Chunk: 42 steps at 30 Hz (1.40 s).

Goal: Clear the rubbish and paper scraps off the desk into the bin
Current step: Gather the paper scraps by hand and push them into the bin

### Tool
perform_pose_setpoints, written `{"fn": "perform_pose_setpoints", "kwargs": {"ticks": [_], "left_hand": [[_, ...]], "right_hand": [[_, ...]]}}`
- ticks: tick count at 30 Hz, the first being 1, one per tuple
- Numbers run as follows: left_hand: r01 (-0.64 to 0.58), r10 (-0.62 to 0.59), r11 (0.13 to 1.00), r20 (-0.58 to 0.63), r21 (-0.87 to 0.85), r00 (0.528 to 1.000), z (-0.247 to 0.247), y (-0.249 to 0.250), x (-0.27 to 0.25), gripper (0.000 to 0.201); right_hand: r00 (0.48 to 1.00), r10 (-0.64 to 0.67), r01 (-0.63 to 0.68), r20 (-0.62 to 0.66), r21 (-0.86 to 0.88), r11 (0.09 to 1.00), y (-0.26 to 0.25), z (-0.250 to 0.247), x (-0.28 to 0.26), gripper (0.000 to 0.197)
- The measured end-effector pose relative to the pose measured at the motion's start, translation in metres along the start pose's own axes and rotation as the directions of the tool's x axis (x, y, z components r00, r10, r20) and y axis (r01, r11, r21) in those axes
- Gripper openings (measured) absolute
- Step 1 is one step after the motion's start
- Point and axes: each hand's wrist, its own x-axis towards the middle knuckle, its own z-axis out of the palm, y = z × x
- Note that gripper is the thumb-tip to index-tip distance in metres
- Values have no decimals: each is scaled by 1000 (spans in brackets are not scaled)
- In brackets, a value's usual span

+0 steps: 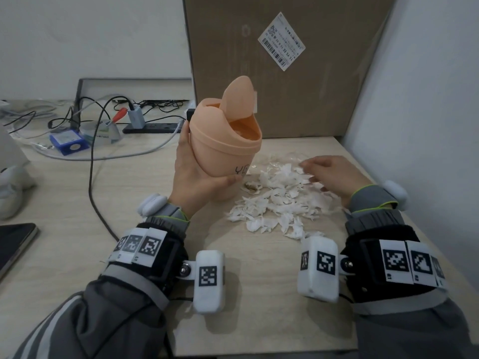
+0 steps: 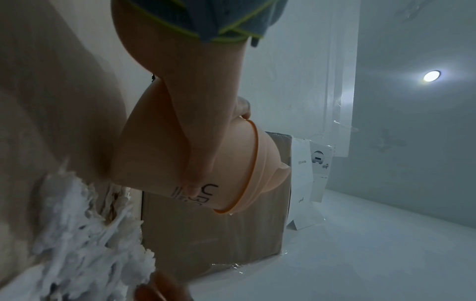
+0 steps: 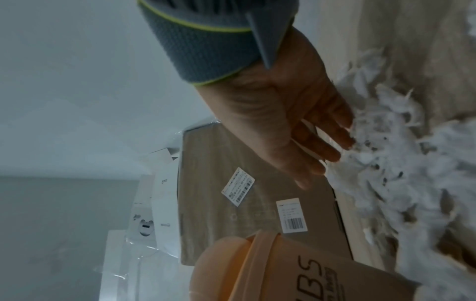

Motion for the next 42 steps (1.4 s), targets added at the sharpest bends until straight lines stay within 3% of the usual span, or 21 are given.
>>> {"fn": "perform_pose_setpoints", "kwargs": {"ticks": [3,5,7,10,13,17,19,21,23,24,27,30,32,37,40,42], "left_hand": [[-8,8,1000,-3,-3,1000,0,0,0,141],[-8,7,1000,-6,-3,1000,-1,-1,0,139],[-5,5,1000,-12,-3,1000,-1,-2,0,140],[20,-20,1000,-27,-21,999,-2,-5,1,140],[48,-49,998,-31,-29,998,-2,-8,2,143],[61,-62,997,-37,-36,997,-3,-10,2,144],[65,-66,997,-36,-40,997,-2,-10,2,144],[65,-66,997,-38,-38,997,-2,-10,2,143],[63,-65,997,-39,-41,997,-3,-10,2,142],[62,-64,997,-38,-44,997,-3,-10,2,142],[63,-64,997,-34,-44,997,-3,-9,2,142],[68,-69,997,-28,-31,997,-3,-8,1,141],[68,-69,997,-25,-33,997,-2,-8,1,142],[75,-75,996,-22,-40,997,-4,-7,1,143],[75,-76,997,-17,-37,997,-3,-5,0,142],[78,-79,996,-15,-42,997,-3,-4,0,140]], "right_hand": [[960,72,-93,-269,-68,993,12,-19,7,34],[948,142,-201,-283,-189,961,17,-29,5,41],[946,235,-291,-225,-261,920,26,-35,6,49],[943,305,-325,-134,-164,931,39,-31,10,58],[961,275,-275,5,22,961,38,-16,11,62],[968,158,-187,196,140,972,30,7,9,58],[981,117,-155,156,261,953,29,7,10,48],[990,137,-136,18,314,940,28,-2,10,47],[972,216,-178,-95,306,935,29,-13,10,52],[963,256,-223,-87,278,934,29,-18,9,56],[932,349,-359,97,115,926,32,-24,5,68],[889,405,-401,213,-64,914,32,-20,1,67],[892,368,-370,264,-42,928,31,-15,0,63],[935,127,-217,330,254,942,24,-4,1,54],[942,96,-201,321,311,929,24,-13,-3,57],[916,127,-246,381,281,928,24,-16,-7,63]]}}
